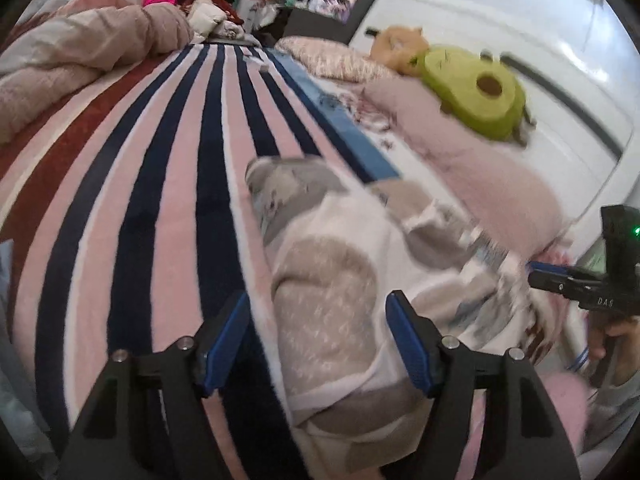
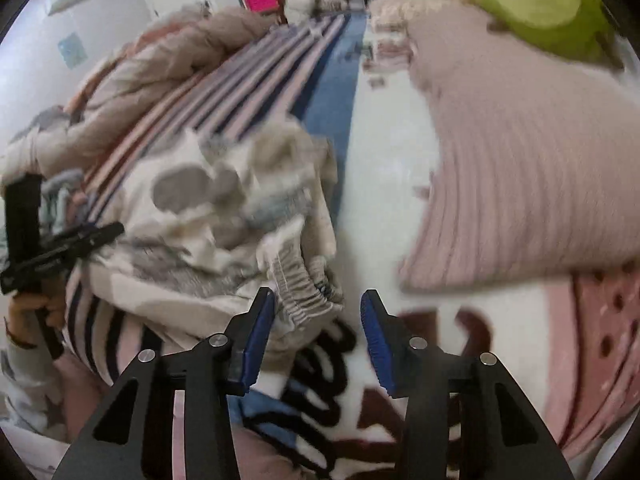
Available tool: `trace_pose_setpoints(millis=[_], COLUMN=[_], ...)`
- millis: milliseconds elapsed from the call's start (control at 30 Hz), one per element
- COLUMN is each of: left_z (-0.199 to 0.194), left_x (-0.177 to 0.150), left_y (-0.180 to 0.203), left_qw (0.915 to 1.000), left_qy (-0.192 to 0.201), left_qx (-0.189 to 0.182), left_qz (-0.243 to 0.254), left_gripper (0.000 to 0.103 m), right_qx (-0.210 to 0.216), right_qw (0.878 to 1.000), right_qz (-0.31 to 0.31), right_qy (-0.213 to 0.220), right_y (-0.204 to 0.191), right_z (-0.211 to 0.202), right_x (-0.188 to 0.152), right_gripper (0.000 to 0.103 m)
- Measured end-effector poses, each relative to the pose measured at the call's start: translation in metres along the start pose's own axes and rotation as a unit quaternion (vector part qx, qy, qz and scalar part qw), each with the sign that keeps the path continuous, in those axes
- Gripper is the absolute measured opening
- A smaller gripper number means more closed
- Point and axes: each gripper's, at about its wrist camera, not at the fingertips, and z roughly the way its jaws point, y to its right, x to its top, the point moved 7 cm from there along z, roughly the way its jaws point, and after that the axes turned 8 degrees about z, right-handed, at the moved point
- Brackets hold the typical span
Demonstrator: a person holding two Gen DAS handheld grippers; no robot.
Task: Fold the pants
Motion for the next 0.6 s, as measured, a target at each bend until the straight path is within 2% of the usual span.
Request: trace_pose_setpoints(millis=[33, 67, 133, 200, 267, 333, 400, 533, 600], left_z=[-0.001, 0.000, 0.006, 0.014, 0.022, 0.030, 0.036, 0.045, 0.047], left_x=[0.002, 0.003, 0.000, -0.002, -0.005, -0.008, -0.010, -0.013, -0.013], left_y=[-0.003, -0.004, -0.006, -0.004, -0.002, 0.001, 0.002, 0.005, 0.007], left_qw=[0.9999, 0.9998, 0.9995, 0.9991, 0.9984, 0.9983, 0.9980, 0.9976, 0.9976], left_qy=[0.006, 0.005, -0.001, -0.011, -0.024, -0.035, -0.046, -0.056, -0.059], left_qx=[-0.004, -0.006, -0.012, -0.020, -0.028, -0.025, -0.021, -0.022, -0.020], left_qz=[-0.013, -0.018, -0.029, -0.036, -0.043, -0.039, -0.037, -0.035, -0.031], left_gripper=[0.068, 0.068, 0.068, 0.068, 0.068, 0.068, 0.068, 0.068, 0.067], right_qx=[0.022, 0.032, 0.046, 0.027, 0.006, 0.005, 0.009, 0.063, 0.090], right_qw=[1.000, 0.999, 0.998, 0.998, 0.998, 0.998, 0.999, 0.996, 0.993], right_qz=[-0.003, -0.004, -0.024, -0.048, -0.062, -0.056, -0.043, 0.001, 0.009], right_qy=[0.012, 0.016, 0.020, 0.017, -0.004, -0.025, -0.027, -0.069, -0.075], right_y=[-0.008, -0.016, -0.031, -0.040, -0.042, -0.036, -0.024, -0.009, -0.008], right_z=[-0.003, -0.002, 0.011, 0.029, 0.050, 0.064, 0.067, 0.073, 0.071], right_x=[0.012, 0.019, 0.035, 0.043, 0.036, 0.026, 0.020, 0.004, 0.000], right_gripper=[0.059, 0.062, 0.062, 0.061, 0.061, 0.061, 0.062, 0.065, 0.066])
